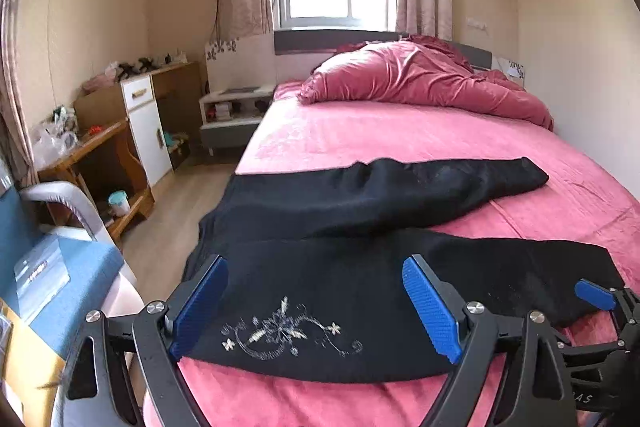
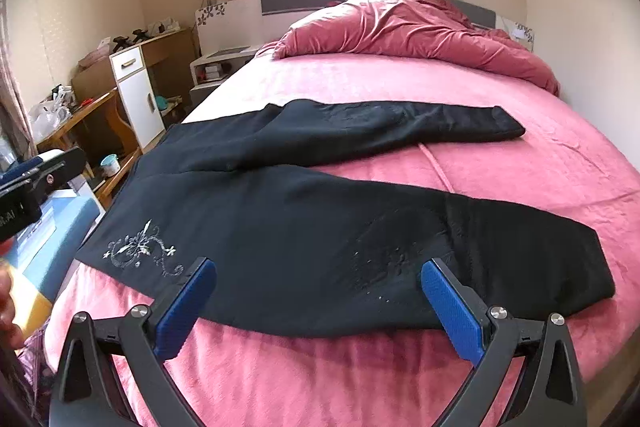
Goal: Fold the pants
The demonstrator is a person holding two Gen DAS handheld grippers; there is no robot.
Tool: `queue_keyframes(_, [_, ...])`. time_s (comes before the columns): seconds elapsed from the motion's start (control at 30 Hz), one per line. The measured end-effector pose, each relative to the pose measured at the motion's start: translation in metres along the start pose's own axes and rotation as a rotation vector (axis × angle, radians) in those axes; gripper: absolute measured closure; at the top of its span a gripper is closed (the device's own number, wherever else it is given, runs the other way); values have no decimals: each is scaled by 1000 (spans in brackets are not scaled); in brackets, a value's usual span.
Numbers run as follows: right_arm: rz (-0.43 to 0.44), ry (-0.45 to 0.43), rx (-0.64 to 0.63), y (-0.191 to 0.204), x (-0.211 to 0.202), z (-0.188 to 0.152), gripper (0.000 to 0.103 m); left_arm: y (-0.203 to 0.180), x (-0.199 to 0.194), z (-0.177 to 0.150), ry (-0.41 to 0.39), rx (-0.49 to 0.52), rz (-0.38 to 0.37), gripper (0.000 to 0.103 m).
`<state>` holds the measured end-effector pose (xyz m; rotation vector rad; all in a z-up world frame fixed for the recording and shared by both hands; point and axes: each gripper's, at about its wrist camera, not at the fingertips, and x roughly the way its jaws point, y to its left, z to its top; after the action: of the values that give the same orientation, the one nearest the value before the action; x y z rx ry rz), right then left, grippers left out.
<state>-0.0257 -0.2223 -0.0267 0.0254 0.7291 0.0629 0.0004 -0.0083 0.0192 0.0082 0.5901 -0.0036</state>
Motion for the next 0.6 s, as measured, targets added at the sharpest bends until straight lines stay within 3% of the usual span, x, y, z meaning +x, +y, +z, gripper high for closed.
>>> queue_keyframes(0.6, [26,16,15,1,3,-3,0,0,12,-18,79,-15,-23,12])
